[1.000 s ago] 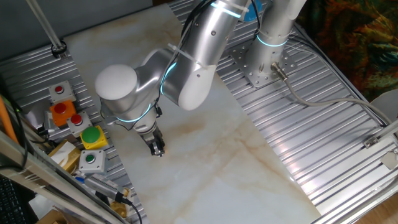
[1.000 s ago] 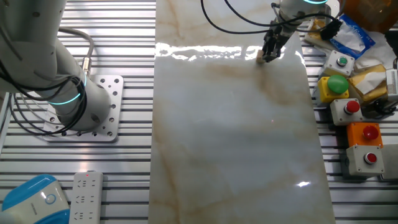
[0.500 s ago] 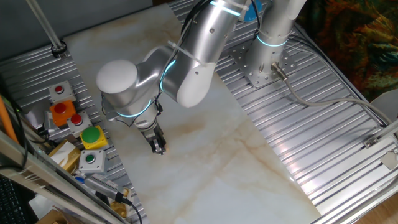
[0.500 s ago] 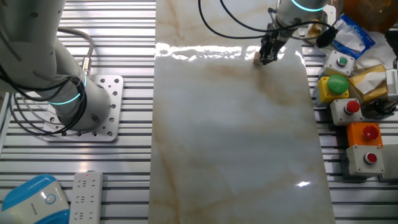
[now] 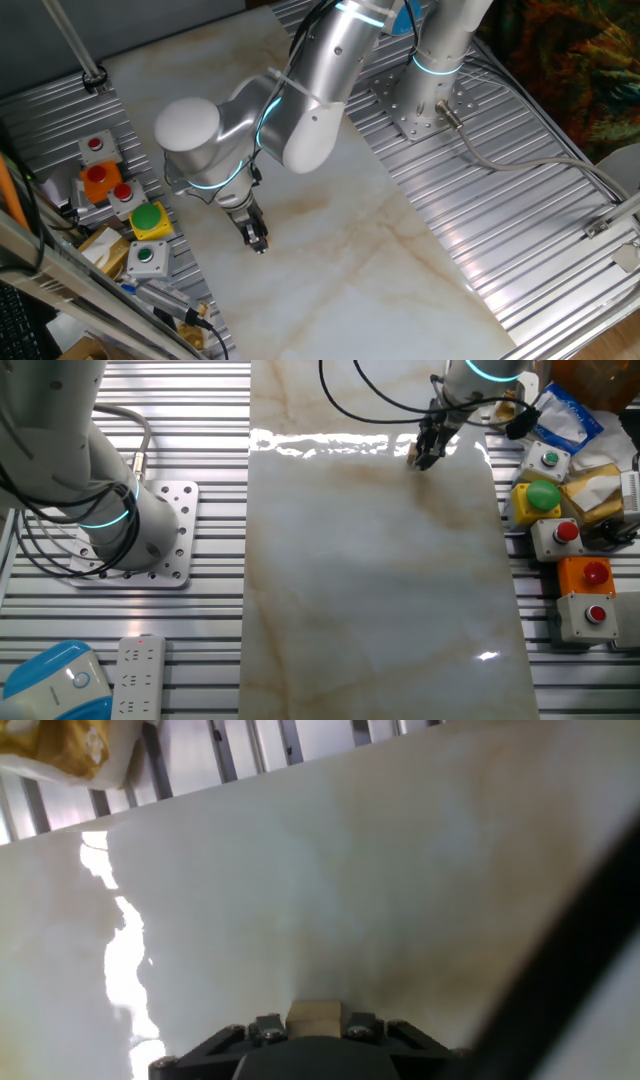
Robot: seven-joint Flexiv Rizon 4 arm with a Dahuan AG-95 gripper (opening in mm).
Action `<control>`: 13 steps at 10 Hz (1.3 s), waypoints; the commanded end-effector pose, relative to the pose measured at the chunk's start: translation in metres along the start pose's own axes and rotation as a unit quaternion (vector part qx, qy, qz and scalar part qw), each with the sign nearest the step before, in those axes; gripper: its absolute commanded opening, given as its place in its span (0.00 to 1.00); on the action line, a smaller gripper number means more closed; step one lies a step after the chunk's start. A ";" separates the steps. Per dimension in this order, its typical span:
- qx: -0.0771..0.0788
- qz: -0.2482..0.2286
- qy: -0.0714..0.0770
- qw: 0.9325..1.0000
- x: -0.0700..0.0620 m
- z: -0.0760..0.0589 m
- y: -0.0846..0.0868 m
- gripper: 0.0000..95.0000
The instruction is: Pick up the small block on the left and move it to the right
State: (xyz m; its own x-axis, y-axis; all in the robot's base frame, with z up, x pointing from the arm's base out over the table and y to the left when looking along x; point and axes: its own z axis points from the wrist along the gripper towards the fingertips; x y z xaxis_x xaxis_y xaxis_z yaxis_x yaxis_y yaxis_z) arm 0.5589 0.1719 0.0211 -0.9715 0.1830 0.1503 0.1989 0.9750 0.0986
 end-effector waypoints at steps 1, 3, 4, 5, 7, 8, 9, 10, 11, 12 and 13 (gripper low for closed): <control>0.010 -0.008 0.000 1.000 0.000 0.000 0.001 0.80; 0.019 -0.012 0.002 1.000 0.007 -0.009 0.004 0.80; 0.040 -0.024 0.002 0.999 0.010 -0.016 0.001 0.60; 0.048 -0.030 0.008 0.998 0.011 -0.019 -0.001 0.60; 0.071 -0.040 0.018 0.996 0.015 -0.032 -0.015 0.00; 0.071 -0.045 0.018 0.996 0.017 -0.038 -0.023 0.00; 0.067 -0.056 0.019 0.996 0.020 -0.048 -0.037 0.00; 0.067 -0.062 0.019 0.996 0.021 -0.051 -0.043 0.00; 0.066 -0.079 0.020 0.995 0.019 -0.054 -0.061 0.00; 0.061 -0.090 0.021 0.994 0.015 -0.053 -0.076 0.00; 0.057 -0.092 0.021 0.994 0.012 -0.052 -0.086 0.00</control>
State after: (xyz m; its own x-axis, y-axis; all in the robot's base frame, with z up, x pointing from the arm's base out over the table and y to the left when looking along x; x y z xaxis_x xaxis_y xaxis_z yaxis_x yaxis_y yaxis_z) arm 0.5329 0.0839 0.0680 -0.9842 -0.0028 0.1772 -0.0004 0.9999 0.0136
